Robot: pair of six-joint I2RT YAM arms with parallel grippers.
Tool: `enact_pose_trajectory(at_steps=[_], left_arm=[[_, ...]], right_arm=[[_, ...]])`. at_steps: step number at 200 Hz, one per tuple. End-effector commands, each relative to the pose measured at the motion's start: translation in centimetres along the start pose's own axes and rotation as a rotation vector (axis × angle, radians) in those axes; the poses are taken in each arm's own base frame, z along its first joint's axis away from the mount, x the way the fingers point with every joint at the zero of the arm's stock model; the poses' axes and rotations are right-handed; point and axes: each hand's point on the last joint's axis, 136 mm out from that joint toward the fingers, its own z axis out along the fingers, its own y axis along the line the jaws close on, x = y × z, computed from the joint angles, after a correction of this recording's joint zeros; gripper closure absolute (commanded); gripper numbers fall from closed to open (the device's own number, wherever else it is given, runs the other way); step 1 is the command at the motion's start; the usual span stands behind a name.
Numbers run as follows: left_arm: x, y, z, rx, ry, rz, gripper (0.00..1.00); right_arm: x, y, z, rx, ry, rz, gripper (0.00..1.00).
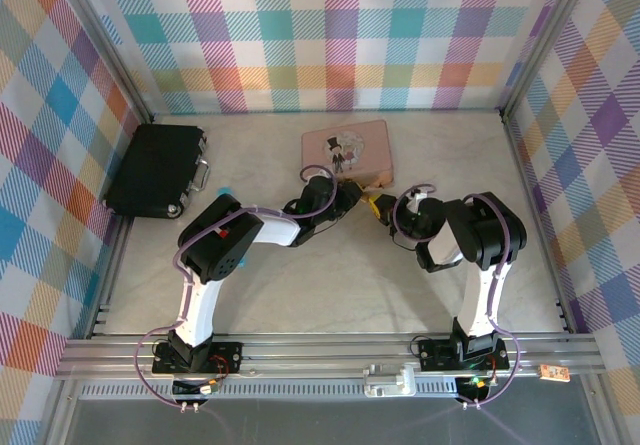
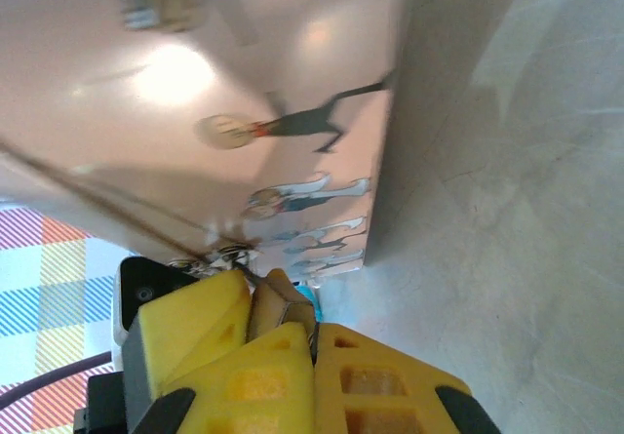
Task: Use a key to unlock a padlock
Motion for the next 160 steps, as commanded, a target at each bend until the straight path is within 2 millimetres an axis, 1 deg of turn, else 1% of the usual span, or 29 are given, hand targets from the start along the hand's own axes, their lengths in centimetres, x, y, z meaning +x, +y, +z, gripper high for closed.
enact_pose_trajectory(at_steps=[1, 22, 40, 49, 66, 76, 104, 120, 127, 141, 160], left_arm=[[1.3, 2.2, 1.0, -0.066, 0.031, -0.080, 0.73], [1.5, 2.4, 1.3, -0.065, 0.034, -0.092, 0.70], [1.5, 2.4, 1.5, -0.057, 0.032, -0.103, 0.69], [1.4, 2.4, 1.6, -0.054, 0.030, -0.110, 0.68], [1.4, 2.0, 1.7, -0.044, 0.033, -0.118, 0.63], [1.3, 1.9, 1.7, -0.042, 0.031, -0.120, 0.61], [1.3, 1.8, 1.7, -0.041, 0.028, -0.127, 0.62], [1.7, 2.2, 1.9, -0.048, 0.044, -0.143, 0.64], [1.8, 2.3, 1.9, -0.048, 0.046, -0.151, 0.67], [1.9, 2.7, 1.9, -0.044, 0.042, -0.164, 0.82], [2.0, 2.8, 2.0, -0.035, 0.043, -0.168, 0.96]], right_arm=[[1.3, -0.2, -0.4, 0.004, 0.029, 0.052, 1.00], [1.1, 0.9, -0.7, -0.018, 0.008, 0.069, 1.00], [1.3, 1.2, -0.5, -0.024, 0.025, 0.090, 1.00], [1.6, 1.2, -0.3, -0.024, 0.031, 0.100, 1.00], [2.1, 0.9, -0.1, -0.013, 0.039, 0.116, 1.00], [2.3, 0.7, -0.2, -0.008, 0.034, 0.121, 1.00], [2.9, 0.5, -0.4, -0.001, 0.029, 0.111, 1.00], [3.0, 0.4, -0.7, 0.011, 0.015, 0.097, 1.00], [3.0, 0.4, -0.8, 0.014, 0.012, 0.090, 1.00], [3.1, 0.7, -0.8, 0.018, 0.010, 0.081, 1.00], [3.2, 1.5, -0.8, 0.015, 0.017, 0.069, 1.00]])
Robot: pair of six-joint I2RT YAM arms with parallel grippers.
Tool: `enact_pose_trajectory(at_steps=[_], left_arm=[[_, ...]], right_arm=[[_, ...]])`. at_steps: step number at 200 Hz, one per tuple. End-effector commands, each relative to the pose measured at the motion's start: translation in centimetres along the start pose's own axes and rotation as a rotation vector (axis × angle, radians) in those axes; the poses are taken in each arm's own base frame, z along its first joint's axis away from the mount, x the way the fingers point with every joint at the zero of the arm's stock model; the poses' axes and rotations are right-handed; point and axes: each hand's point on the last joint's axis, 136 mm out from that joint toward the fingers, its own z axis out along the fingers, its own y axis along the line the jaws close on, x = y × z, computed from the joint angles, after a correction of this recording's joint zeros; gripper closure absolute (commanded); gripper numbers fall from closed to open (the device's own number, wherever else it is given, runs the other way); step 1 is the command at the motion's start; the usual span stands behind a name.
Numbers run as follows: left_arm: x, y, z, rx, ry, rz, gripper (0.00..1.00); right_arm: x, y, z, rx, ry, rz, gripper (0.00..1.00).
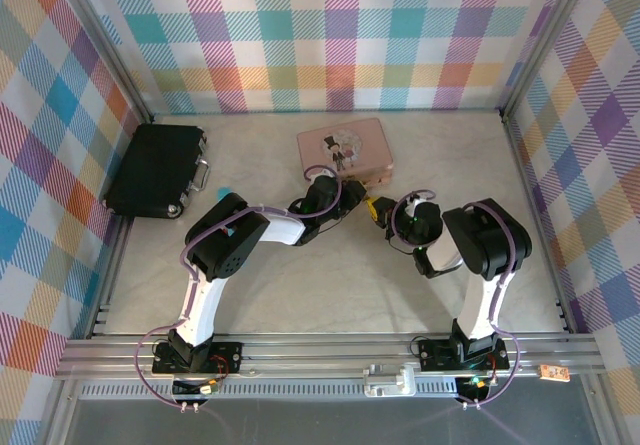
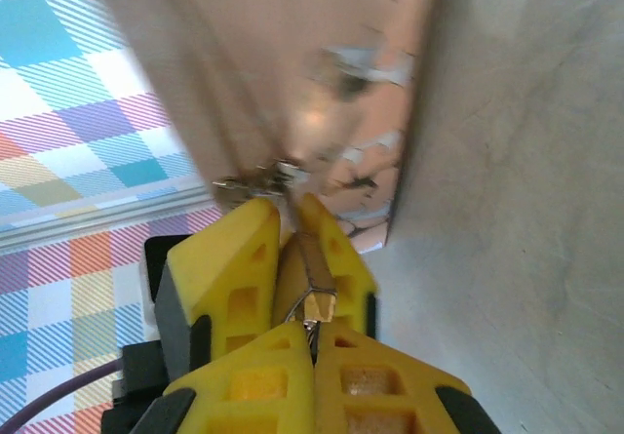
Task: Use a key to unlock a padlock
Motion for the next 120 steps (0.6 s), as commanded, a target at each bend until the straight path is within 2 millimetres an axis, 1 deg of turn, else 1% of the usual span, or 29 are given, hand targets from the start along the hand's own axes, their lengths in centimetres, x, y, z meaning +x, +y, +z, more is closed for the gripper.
enact_pose_trajectory(at_steps=[1, 6, 26, 46, 52, 60, 72, 89, 95, 100, 105, 120], left_arm=[[2.1, 3.3, 0.7, -0.058, 0.067, -0.168, 0.97], [2.1, 3.2, 0.7, -0.054, 0.068, -0.167, 1.00], [2.1, 2.9, 0.8, -0.040, 0.068, -0.155, 1.00], [2.2, 2.7, 0.8, -0.027, 0.074, -0.134, 1.00], [2.2, 2.8, 0.8, -0.031, 0.075, -0.126, 1.00], [2.2, 2.9, 0.8, -0.033, 0.075, -0.117, 1.00], [2.4, 3.2, 0.8, -0.041, 0.079, -0.105, 1.00], [2.5, 3.7, 0.6, -0.047, 0.078, -0.100, 1.00], [2.5, 3.8, 0.6, -0.044, 0.076, -0.100, 1.00], [2.5, 3.8, 0.6, -0.040, 0.072, -0.095, 1.00], [2.4, 3.7, 0.6, -0.035, 0.068, -0.090, 1.00], [2.3, 3.7, 0.6, -0.028, 0.061, -0.087, 1.00]], right_arm=[[1.8, 0.3, -0.3, 0.014, 0.059, -0.028, 1.00], [1.8, 0.5, -0.4, 0.018, 0.061, -0.026, 1.00], [2.2, 1.0, -0.5, 0.041, 0.076, -0.012, 1.00], [2.8, 2.6, -0.7, 0.035, 0.106, 0.012, 1.00], [3.0, 2.9, -0.8, 0.041, 0.120, 0.040, 1.00], [3.3, 3.8, -0.9, 0.027, 0.137, 0.093, 1.00], [3.6, 5.4, -1.0, -0.024, 0.155, 0.231, 1.00], [3.9, 8.4, -0.8, -0.135, 0.207, 0.482, 1.00], [3.7, 9.6, -0.7, -0.188, 0.214, 0.569, 1.00], [3.9, 10.4, -0.5, -0.193, 0.238, 0.642, 1.00], [3.9, 11.5, -0.4, -0.216, 0.249, 0.665, 1.00], [3.6, 15.7, -0.6, -0.320, 0.257, 0.639, 1.00]])
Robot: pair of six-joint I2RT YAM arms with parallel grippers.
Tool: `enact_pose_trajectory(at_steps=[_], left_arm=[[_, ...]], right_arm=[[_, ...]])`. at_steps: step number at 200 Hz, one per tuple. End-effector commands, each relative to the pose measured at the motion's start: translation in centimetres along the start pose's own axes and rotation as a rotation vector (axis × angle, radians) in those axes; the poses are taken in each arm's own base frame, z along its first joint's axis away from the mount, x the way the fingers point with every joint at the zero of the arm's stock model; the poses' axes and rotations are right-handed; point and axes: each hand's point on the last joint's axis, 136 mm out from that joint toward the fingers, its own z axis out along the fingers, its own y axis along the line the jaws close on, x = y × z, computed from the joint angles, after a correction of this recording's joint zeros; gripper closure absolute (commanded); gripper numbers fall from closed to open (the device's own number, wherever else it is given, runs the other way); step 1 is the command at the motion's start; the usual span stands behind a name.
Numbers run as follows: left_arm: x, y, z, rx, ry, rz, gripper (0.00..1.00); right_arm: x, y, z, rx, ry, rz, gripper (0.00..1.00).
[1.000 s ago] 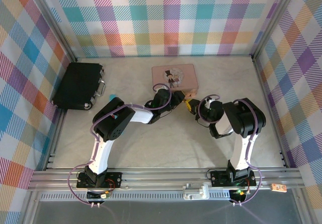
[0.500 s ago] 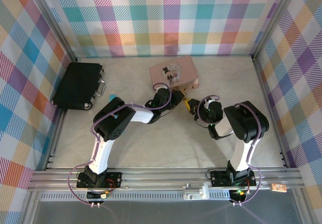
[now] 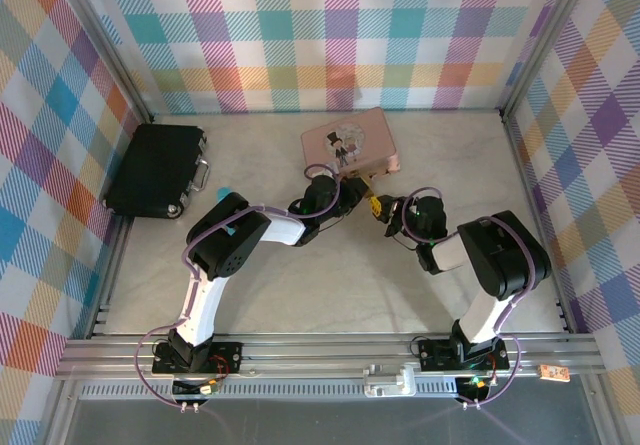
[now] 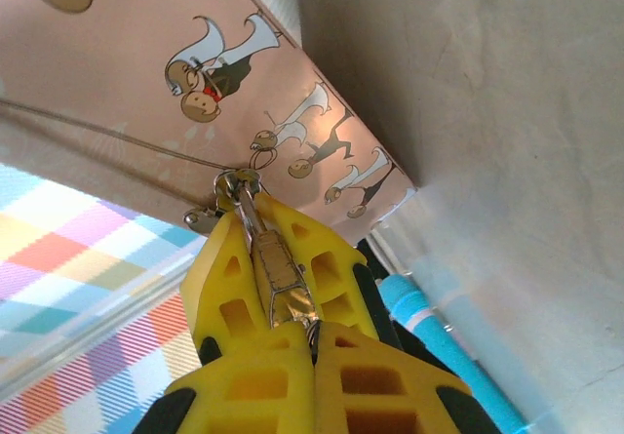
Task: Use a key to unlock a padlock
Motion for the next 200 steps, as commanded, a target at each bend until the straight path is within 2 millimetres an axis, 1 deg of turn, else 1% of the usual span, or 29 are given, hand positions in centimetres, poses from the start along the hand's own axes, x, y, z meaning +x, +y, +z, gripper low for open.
enact_pose_trajectory(at_steps=[1, 12, 22, 34, 55, 62, 76, 107, 125, 149, 150, 156, 179, 200], left_arm=[[1.9, 5.5, 0.0, -0.124, 0.039, -0.026, 1.00], [1.8, 5.3, 0.1, -0.115, 0.030, -0.023, 1.00], [1.7, 5.1, 0.1, -0.109, 0.028, -0.015, 1.00], [1.6, 5.0, 0.1, -0.108, 0.023, -0.003, 1.00], [1.6, 4.7, 0.1, -0.095, 0.023, -0.001, 1.00], [1.7, 4.6, 0.1, -0.095, 0.027, -0.001, 1.00], [1.3, 4.3, 0.0, -0.097, 0.022, -0.004, 1.00], [0.5, 3.6, -0.1, -0.121, 0.018, 0.001, 1.00], [0.0, 3.5, -0.4, -0.141, 0.011, 0.003, 1.00], [-0.4, 3.9, -0.6, -0.179, 0.005, 0.001, 1.00], [-0.4, 3.9, -0.6, -0.180, 0.004, 0.000, 1.00], [-0.5, 4.1, -0.7, -0.186, 0.000, -0.006, 1.00], [-0.7, 4.3, -0.6, -0.192, -0.009, -0.027, 1.00], [-0.8, 3.9, -0.4, -0.185, -0.012, -0.031, 1.00]], right_arm=[[8.6, 11.4, -0.5, -0.284, 0.340, 0.254, 1.00], [9.1, 12.9, -0.5, -0.314, 0.357, 0.253, 1.00], [9.1, 13.0, -0.3, -0.314, 0.360, 0.266, 1.00], [8.4, 12.1, -0.1, -0.296, 0.339, 0.298, 1.00], [6.5, 9.6, -0.3, -0.268, 0.264, 0.309, 1.00], [5.9, 9.0, -0.3, -0.246, 0.253, 0.272, 0.96], [5.2, 7.4, 0.2, -0.162, 0.268, 0.168, 0.84], [4.0, 4.4, 0.7, -0.053, 0.263, -0.063, 0.69], [3.3, 3.7, 0.6, -0.026, 0.248, -0.177, 0.64], [3.2, 2.4, 0.1, 0.042, 0.248, -0.315, 0.57], [3.3, 2.6, 0.1, 0.036, 0.251, -0.327, 0.57], [3.2, 2.0, -0.1, 0.077, 0.247, -0.350, 0.55], [2.9, 0.1, -1.5, 0.207, 0.220, -0.451, 0.50], [2.6, -0.4, -3.0, 0.267, 0.181, -0.523, 0.47]])
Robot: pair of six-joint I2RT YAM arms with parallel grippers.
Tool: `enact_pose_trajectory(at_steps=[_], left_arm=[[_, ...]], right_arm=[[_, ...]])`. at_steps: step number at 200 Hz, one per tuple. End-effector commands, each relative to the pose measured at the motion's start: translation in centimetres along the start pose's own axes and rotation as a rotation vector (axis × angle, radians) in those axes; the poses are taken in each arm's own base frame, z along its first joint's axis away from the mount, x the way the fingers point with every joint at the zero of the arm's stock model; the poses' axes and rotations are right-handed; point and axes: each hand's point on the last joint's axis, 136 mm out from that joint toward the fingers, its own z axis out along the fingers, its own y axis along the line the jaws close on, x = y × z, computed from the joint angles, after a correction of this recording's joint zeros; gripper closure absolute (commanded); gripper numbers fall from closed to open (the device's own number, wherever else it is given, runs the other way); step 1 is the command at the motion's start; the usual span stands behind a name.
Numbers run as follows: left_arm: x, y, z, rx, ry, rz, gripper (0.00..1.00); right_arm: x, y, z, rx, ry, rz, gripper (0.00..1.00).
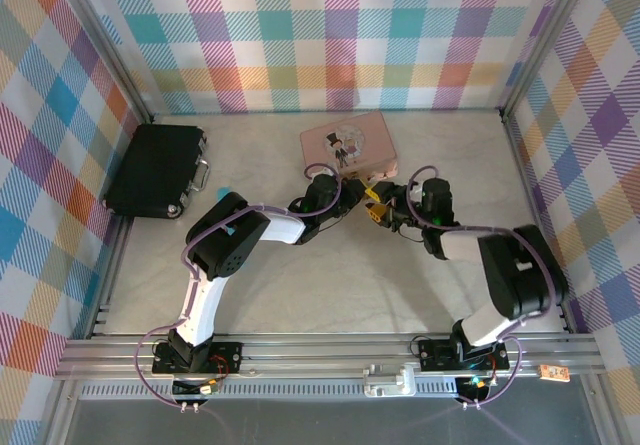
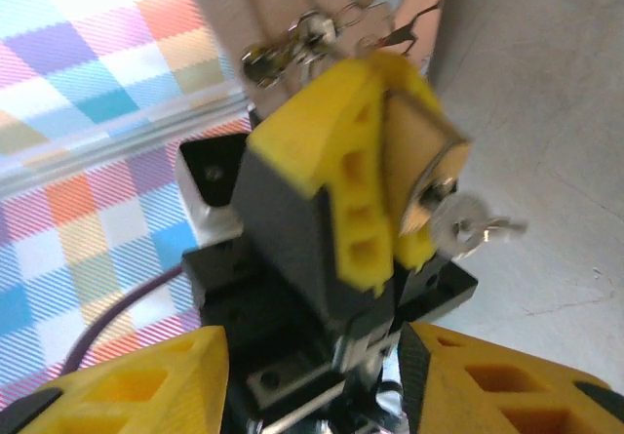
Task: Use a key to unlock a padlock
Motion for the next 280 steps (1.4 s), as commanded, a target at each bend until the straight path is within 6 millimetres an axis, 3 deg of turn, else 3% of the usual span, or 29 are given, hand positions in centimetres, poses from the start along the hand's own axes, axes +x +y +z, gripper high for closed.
enact_pose_trajectory(at_steps=[1, 33, 53, 95, 150, 205, 280], left_arm=[[0.0, 2.4, -0.2, -0.104, 0.006, -0.086, 1.00], [-0.1, 2.1, -0.1, -0.096, 0.001, -0.093, 1.00], [-0.2, 1.9, -0.2, -0.080, -0.004, -0.106, 1.00], [-0.2, 1.8, -0.4, -0.066, -0.011, -0.122, 1.00], [-0.2, 1.7, -0.7, -0.049, -0.016, -0.135, 1.00], [-0.2, 1.2, -0.8, -0.038, -0.013, -0.137, 1.00], [-0.1, 1.4, -0.9, -0.044, -0.008, -0.140, 1.00]], right_arm=[[0.6, -2.2, -1.5, 0.145, 0.003, -0.136, 0.47], [1.2, -2.5, -2.2, 0.179, 0.029, -0.163, 0.47], [1.1, -3.2, -1.9, 0.188, 0.038, -0.161, 0.54], [0.0, -2.4, -0.5, 0.111, 0.023, -0.173, 0.67], [-1.8, -1.4, 0.3, 0.056, -0.057, -0.193, 0.72], [-3.2, -1.9, 1.7, 0.003, -0.077, -0.137, 0.78], [-4.2, -1.7, 1.8, -0.049, -0.131, -0.122, 0.83]])
